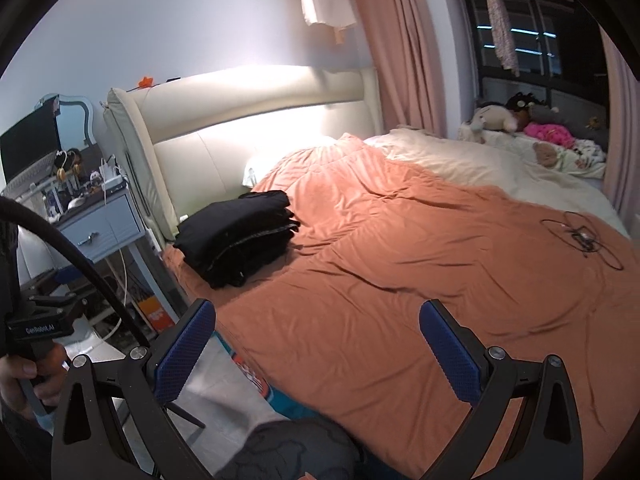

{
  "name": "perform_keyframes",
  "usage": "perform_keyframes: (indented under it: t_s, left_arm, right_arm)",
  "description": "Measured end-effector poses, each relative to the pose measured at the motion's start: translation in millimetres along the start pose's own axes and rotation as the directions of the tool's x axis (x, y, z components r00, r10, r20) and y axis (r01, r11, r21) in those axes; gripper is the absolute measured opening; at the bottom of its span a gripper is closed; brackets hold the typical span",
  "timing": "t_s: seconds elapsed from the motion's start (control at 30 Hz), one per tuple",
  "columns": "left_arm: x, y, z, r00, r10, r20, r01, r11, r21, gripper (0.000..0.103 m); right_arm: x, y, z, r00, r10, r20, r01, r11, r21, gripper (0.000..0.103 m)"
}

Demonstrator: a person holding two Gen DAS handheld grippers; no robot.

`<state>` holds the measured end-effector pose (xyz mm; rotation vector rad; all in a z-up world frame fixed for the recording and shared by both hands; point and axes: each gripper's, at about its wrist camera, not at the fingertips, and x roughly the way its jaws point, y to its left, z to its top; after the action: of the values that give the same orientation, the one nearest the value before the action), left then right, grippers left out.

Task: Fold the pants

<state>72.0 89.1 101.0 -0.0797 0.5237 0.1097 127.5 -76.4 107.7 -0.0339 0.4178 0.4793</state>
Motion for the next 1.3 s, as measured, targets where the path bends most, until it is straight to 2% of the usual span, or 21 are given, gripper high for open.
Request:
perform_keyframes:
  t_s: [0.47, 0.7, 0.97, 1.13, 1.3]
  left_arm:
    - [-52, -15, -50, 0.999, -0.03, 0.034, 0.028, 0.999, 0.034, 0.102]
    - [-74, -21, -67, 0.998, -0.028, 0.059, 0.025, 0.998, 0.052, 0.102]
    - [-83, -31, -76, 0.996, -0.023, 0.089, 0.018, 0.999, 0.051, 0.102]
    - [-69, -38, -79, 0.995, -0.022, 0.098, 0.019, 0.999, 0.03, 0.102]
    - [-61, -47, -83, 0.995, -0.008, 0.102, 0.002, 0.998, 0.055, 0.102]
  right_arm:
    - [-90, 33, -62, 0.998, -0.057, 0.028, 0.057, 0.998, 0.025, 0.103]
    - [-118, 36, -91, 0.996, -0.074, 0.046, 0.072, 0.996, 0.046, 0.103]
    - [-126, 31, -110, 0.993, -0.104, 0.057, 0.101, 0.993, 0.058, 0.102]
    - [-124, 29, -115, 0.984, -0.15, 0.097, 0.145, 0.988, 0.059, 0.102]
    - [-108, 28, -120, 0.985, -0.152, 0.077, 0.148, 0.988, 0.049, 0.102]
